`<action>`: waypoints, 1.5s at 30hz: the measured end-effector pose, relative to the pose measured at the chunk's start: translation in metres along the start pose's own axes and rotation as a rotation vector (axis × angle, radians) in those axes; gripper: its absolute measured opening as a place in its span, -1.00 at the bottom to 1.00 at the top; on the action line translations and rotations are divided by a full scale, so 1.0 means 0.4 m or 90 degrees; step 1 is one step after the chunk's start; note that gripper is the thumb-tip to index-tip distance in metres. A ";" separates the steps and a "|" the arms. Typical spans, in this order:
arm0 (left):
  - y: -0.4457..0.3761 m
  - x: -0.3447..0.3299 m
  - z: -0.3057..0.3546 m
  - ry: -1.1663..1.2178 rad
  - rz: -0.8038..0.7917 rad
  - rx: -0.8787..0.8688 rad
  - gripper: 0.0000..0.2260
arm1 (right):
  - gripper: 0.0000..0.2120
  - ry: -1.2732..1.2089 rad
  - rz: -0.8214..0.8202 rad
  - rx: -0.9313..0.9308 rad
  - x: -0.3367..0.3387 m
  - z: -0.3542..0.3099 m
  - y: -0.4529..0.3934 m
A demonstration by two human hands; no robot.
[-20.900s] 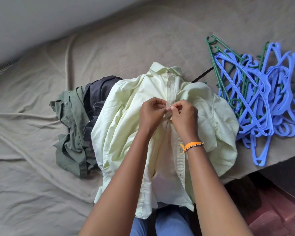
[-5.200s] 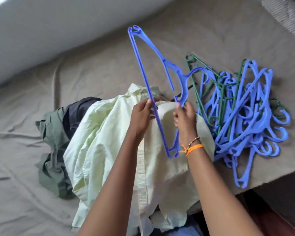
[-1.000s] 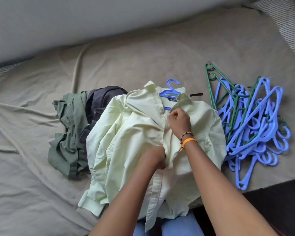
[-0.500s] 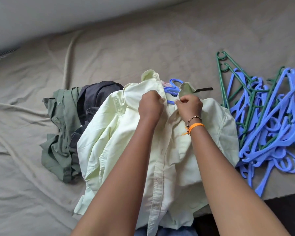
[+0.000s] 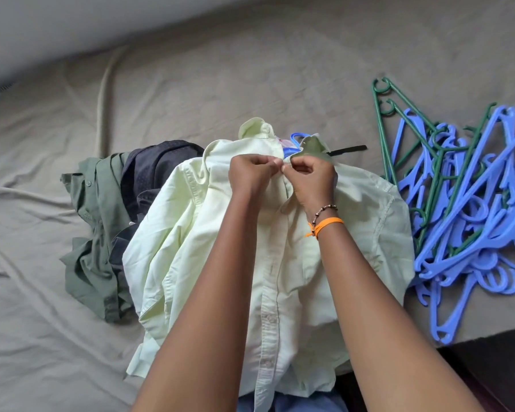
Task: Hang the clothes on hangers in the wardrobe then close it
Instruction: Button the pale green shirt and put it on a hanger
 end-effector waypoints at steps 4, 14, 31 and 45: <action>0.007 -0.003 0.000 0.083 -0.014 0.043 -0.81 | -0.96 -0.041 0.013 0.009 0.006 0.007 0.011; -0.001 -0.013 -0.037 0.019 0.009 0.054 -0.76 | -0.95 -0.005 0.054 0.053 0.012 0.015 0.035; 0.031 -0.016 -0.039 0.129 -0.021 0.160 -0.83 | -0.99 0.025 0.047 0.066 0.016 0.013 0.054; 0.032 0.003 -0.039 0.085 -0.111 0.156 -0.79 | -0.93 0.011 -0.029 -0.030 0.006 0.016 0.046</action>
Point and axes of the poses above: each hand's wrist, its own y-axis away from the middle knuckle, its own x-axis out of the back of the hand, z = x × y, the point moved 4 cm from there along -y, towards the middle knuckle, and after that the axes turned 11 degrees about -x, right-handed, at the moved point
